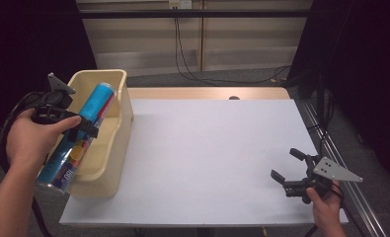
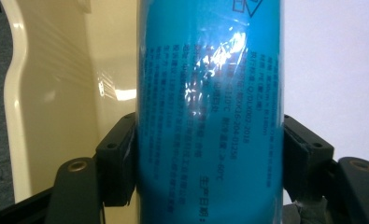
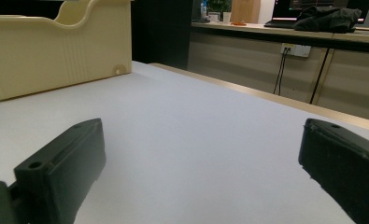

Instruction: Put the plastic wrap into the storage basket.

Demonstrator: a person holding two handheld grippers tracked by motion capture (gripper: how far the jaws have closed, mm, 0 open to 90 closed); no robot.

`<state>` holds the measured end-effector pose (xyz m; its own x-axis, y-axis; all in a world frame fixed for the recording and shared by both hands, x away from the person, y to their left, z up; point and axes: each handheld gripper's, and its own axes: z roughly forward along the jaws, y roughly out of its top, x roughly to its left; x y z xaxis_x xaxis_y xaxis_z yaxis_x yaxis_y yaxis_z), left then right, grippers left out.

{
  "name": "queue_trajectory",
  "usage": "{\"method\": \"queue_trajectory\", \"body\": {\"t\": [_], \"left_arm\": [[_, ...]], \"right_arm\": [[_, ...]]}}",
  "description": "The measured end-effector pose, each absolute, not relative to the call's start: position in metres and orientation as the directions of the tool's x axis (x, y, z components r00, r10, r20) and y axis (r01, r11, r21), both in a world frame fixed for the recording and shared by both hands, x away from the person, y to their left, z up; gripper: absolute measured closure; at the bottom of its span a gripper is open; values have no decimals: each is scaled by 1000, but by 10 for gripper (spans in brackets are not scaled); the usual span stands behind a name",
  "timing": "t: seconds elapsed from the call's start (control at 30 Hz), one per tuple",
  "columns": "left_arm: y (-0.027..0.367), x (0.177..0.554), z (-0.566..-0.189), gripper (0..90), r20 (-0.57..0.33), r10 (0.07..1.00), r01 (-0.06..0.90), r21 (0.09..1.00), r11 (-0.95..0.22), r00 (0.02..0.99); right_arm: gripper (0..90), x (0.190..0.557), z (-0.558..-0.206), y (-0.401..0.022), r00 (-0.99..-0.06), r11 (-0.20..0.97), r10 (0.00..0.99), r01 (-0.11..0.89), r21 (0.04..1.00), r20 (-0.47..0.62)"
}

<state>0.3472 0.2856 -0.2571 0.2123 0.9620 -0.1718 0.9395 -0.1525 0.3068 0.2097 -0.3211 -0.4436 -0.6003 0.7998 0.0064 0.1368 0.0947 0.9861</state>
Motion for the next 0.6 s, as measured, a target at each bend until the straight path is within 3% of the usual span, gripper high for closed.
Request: {"method": "queue_trajectory", "body": {"t": [0.6], "left_arm": [[292,349,-274,321,-166,973,956,269,-113,162]], "right_arm": [[3,210,-444,-320,-601,95,799,138,986,7]]}}
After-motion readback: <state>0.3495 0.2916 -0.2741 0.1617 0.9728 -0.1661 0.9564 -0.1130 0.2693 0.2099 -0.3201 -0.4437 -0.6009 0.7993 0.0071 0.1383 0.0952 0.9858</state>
